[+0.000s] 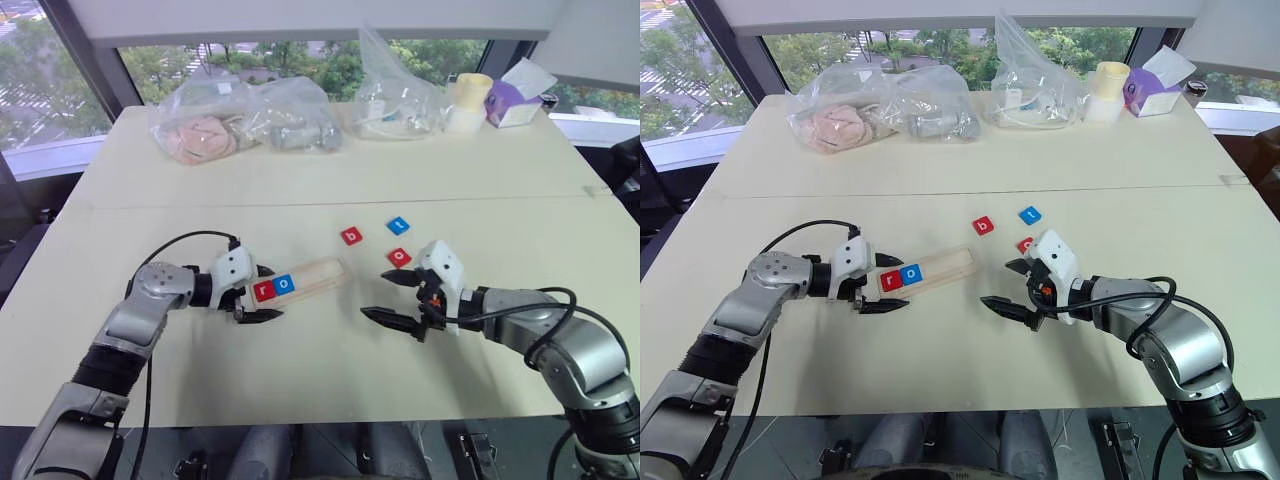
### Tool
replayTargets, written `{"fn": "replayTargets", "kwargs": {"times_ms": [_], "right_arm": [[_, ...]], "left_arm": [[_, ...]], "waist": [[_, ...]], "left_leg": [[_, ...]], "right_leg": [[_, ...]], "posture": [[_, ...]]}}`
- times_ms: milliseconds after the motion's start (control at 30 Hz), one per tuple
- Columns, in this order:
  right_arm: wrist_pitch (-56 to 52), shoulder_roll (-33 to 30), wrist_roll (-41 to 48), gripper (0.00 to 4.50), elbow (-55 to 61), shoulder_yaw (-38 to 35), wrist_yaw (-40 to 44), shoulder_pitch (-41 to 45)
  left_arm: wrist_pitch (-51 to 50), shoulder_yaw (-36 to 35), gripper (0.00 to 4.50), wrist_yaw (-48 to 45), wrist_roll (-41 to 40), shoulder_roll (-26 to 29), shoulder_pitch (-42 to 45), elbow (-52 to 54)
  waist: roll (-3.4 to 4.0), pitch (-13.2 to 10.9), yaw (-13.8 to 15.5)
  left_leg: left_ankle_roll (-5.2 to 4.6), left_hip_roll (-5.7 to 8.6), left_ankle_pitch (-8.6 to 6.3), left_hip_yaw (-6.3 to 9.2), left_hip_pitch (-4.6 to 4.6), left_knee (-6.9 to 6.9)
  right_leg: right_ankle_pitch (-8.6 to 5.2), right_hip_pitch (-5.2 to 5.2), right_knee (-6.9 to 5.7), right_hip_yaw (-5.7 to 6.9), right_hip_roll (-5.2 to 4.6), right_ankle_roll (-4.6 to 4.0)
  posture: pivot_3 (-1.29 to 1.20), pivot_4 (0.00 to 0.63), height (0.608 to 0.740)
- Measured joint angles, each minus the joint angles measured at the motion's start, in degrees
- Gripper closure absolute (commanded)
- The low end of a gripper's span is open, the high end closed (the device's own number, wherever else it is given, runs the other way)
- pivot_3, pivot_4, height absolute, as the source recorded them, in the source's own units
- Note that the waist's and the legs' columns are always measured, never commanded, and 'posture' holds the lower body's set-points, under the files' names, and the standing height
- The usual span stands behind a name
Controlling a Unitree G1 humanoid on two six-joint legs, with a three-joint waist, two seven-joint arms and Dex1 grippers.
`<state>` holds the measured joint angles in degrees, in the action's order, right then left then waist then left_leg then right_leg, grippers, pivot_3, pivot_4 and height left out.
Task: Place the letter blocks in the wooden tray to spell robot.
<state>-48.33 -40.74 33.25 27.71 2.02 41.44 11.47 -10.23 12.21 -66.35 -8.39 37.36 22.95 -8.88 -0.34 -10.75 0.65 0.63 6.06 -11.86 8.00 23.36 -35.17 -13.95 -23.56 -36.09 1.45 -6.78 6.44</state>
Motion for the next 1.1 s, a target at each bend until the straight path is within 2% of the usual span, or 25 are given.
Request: {"fn": "replayTargets", "kwargs": {"times_ms": [33,400,567,733,900,967,1000,1100], "right_arm": [[0.0,0.1,-0.1,0.00,0.0,0.0,0.0,0.0],[0.0,0.0,-0.4,0.00,0.0,-0.1,0.0,0.0],[-0.1,-0.4,-0.4,0.00,-0.4,-0.6,0.1,-0.1],[0.2,-0.5,-0.5,0.00,-1.1,-2.0,-0.1,-0.6],[0.1,-0.3,-0.4,0.00,-0.7,-2.9,-1.1,-2.2],[-0.1,-0.1,-0.4,0.00,-0.3,-2.9,-1.6,-2.6],[-0.1,-0.1,-0.4,0.00,-0.3,-2.9,-1.7,-2.6],[-0.1,0.0,-0.3,0.00,-0.3,-2.9,-2.0,-2.6]], "left_arm": [[-0.1,0.0,1.36,0.1,0.0,0.0,0.0,0.0],[1.2,1.4,1.36,-1.2,0.3,-0.4,3.1,-4.1],[11.1,3.9,1.36,-6.4,1.9,-0.2,10.0,-14.4],[24.8,7.5,1.36,-10.7,5.8,-1.7,20.7,-31.0],[30.5,7.3,1.36,-12.0,6.0,-4.0,23.9,-39.7],[32.1,7.3,0.30,-12.3,6.6,-4.6,24.9,-41.8],[32.2,7.2,0.02,-12.4,6.6,-4.8,25.1,-42.4],[31.6,6.8,0.02,-13.1,6.7,-4.9,25.6,-43.3]], "waist": [[0.00,0.0,0.0],[0.14,0.1,0.1],[0.12,0.1,0.1],[0.11,0.1,-0.1],[0.12,0.2,0.1],[0.13,0.2,0.1],[0.15,0.2,0.1],[0.19,0.3,-0.1]], "left_leg": [[0.00,0.00,0.00,0.00,0.00,-0.01],[0.00,-0.03,0.01,0.01,-0.06,-0.08],[0.00,-0.04,0.02,0.01,-0.04,-0.10],[-0.01,-0.03,0.02,-0.04,-0.03,-0.08],[-0.02,-0.03,0.02,-0.01,-0.06,-0.12],[-0.02,-0.03,0.02,-0.01,-0.08,-0.15],[-0.02,-0.02,0.02,-0.01,-0.09,-0.17],[-0.02,-0.01,0.02,-0.02,-0.09,-0.16]], "right_leg": [[0.00,0.00,0.00,0.00,0.00,0.00],[-0.10,0.10,0.00,0.01,0.00,-0.01],[-0.04,0.08,0.00,0.03,0.02,-0.06],[0.07,0.06,0.00,0.04,0.04,-0.06],[-0.05,0.13,-0.02,0.07,0.06,0.14],[-0.04,0.18,-0.02,0.07,0.06,0.17],[-0.05,0.20,-0.02,0.07,0.05,0.19],[-0.05,0.20,-0.01,0.07,0.05,0.23]], "posture": [[0.00,0.150,0.740],[0.00,0.150,0.740],[0.00,0.150,0.740],[0.00,0.150,0.740],[0.00,0.150,0.740],[0.00,0.150,0.740],[0.00,0.150,0.740],[0.00,0.150,0.740]]}}
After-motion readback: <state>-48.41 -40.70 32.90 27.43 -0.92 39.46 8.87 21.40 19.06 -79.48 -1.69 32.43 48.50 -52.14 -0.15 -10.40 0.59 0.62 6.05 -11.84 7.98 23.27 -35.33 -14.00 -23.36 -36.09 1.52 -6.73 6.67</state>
